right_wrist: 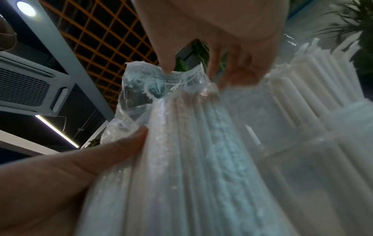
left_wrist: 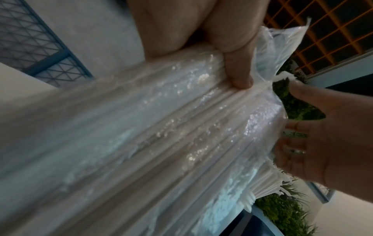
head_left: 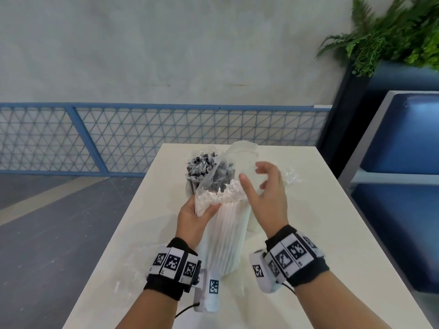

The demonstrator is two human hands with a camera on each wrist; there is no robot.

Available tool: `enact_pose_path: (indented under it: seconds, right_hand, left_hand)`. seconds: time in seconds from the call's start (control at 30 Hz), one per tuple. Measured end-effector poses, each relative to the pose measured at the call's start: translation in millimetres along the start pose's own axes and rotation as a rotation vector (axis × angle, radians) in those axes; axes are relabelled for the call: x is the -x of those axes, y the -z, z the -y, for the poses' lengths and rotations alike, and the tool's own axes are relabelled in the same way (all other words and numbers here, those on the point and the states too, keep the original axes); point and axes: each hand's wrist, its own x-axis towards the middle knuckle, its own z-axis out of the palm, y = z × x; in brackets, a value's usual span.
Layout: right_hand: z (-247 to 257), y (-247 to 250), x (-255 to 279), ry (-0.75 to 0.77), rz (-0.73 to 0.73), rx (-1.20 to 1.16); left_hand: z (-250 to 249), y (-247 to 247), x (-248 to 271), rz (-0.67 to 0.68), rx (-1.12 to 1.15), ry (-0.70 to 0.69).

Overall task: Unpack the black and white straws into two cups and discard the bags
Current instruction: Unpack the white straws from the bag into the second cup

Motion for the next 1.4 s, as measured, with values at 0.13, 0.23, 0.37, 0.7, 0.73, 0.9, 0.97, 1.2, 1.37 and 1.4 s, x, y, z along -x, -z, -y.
enact_pose_path:
  seconds: [0.13,0.23,0.37,0.7,0.73,0.9,0.97,1.2,1.37,1.4]
  right_hand:
    - [-4,1,8,-0.254,0.187,-0.052]
    - [-2,6,11,-0.311,0.234,-0.189]
    - [0,4,17,-0.306,0.254,-0.277]
    - [1,21,12,0.095,0.547,0.314]
    - [1,23,9,0.147,0.558,0.370]
    - [17,31,-12,0.324,0.580,0.731]
    - [21,33,-20,0.332,0.561,0.714]
    - [19,26,-13,0.608,0.576,0.530]
    - [23,35,-11,0.509,0.631,0.688]
    - [23,38,-13,0.446,0.672,0.739]
  left_hand:
    - [7,3,4,0.064,0.045,0.027]
    - [8,9,2,0.178,0.060,0.043]
    - [3,13,-1,0.226,0.030,0.058]
    - [4,17,-2,0.217,-0.003,0.029]
    - [4,18,-2,0.223,0.000,0.037]
    - [3,19,-4,0.235,-0.010,0.037]
    - [3,19,-4,0.227,-0.011,0.038]
    - [5,24,-6,0.209,-0.027,0.015]
    - [6,26,-6,0.174,-0.025,0.018]
    - [6,25,-5,0.167,-0.027,0.020]
